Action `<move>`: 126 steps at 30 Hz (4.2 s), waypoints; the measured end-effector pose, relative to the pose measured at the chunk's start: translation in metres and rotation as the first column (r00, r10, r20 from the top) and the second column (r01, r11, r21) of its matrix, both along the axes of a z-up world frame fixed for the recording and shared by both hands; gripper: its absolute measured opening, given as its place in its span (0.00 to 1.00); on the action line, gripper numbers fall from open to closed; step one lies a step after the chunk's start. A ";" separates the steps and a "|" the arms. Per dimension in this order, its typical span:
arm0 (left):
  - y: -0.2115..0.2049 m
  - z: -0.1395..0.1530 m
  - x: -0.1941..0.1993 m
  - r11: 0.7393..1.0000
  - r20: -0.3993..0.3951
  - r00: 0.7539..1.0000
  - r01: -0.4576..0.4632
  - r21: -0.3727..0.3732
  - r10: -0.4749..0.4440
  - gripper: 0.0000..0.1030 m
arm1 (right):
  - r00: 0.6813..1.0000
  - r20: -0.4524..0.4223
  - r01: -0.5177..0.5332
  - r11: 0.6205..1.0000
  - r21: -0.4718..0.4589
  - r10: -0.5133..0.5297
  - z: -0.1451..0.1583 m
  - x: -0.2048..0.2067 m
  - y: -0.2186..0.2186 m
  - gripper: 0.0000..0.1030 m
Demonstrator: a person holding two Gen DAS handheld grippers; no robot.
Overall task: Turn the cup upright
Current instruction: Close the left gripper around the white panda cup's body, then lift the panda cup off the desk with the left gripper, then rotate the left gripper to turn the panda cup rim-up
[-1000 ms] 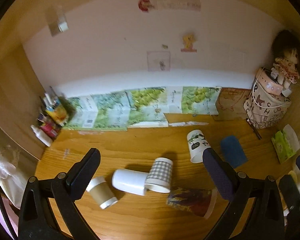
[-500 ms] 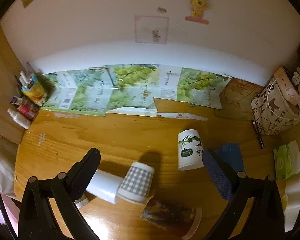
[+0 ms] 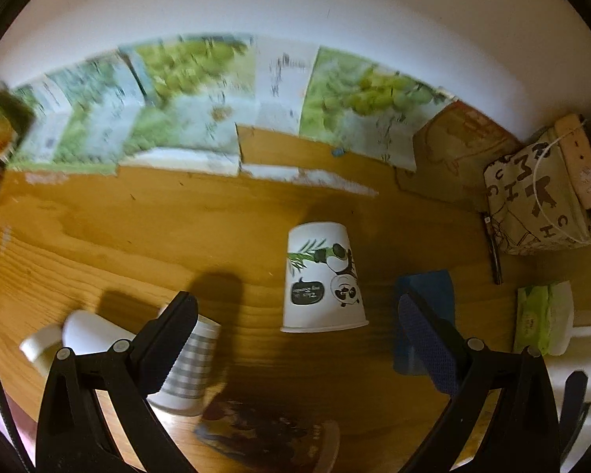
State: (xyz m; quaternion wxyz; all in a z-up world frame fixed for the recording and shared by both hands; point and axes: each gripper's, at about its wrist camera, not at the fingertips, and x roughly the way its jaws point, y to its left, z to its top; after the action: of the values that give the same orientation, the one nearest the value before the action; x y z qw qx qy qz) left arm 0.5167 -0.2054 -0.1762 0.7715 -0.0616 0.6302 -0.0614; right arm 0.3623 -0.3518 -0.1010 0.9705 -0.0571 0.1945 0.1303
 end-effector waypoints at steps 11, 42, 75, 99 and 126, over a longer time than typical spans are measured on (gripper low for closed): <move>-0.002 -0.043 0.025 0.999 -0.139 0.990 -0.030 -0.027 0.026 0.99 | 0.997 -0.072 -0.012 1.000 -0.011 0.011 -0.021 0.018 -0.008 1.00; -0.010 -0.064 0.035 0.996 -0.252 0.967 0.007 -0.092 -0.030 0.63 | 0.987 -0.155 0.051 0.999 -0.018 -0.053 -0.035 0.034 -0.025 1.00; 0.009 0.077 -0.046 0.927 0.084 0.932 0.359 -0.106 -0.352 0.62 | 0.999 -0.034 -0.032 0.990 -0.136 0.028 0.004 -0.043 0.020 1.00; 0.074 0.101 -0.165 0.798 0.110 0.794 0.603 -0.014 -0.598 0.62 | 0.993 -0.114 0.000 0.999 -0.041 -0.005 0.018 -0.124 0.073 1.00; 0.049 0.014 -0.275 -0.128 -0.213 -0.065 0.947 0.296 -0.975 0.62 | 0.948 -0.309 -0.146 0.969 -0.198 0.079 -0.044 -0.217 0.168 1.00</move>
State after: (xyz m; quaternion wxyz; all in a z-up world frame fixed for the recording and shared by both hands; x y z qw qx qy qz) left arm 0.2417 -0.1566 -0.1621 0.4998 0.5608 0.4413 -0.4908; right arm 0.1452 -0.1833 -0.1451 0.9087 -0.1540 0.3485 0.1707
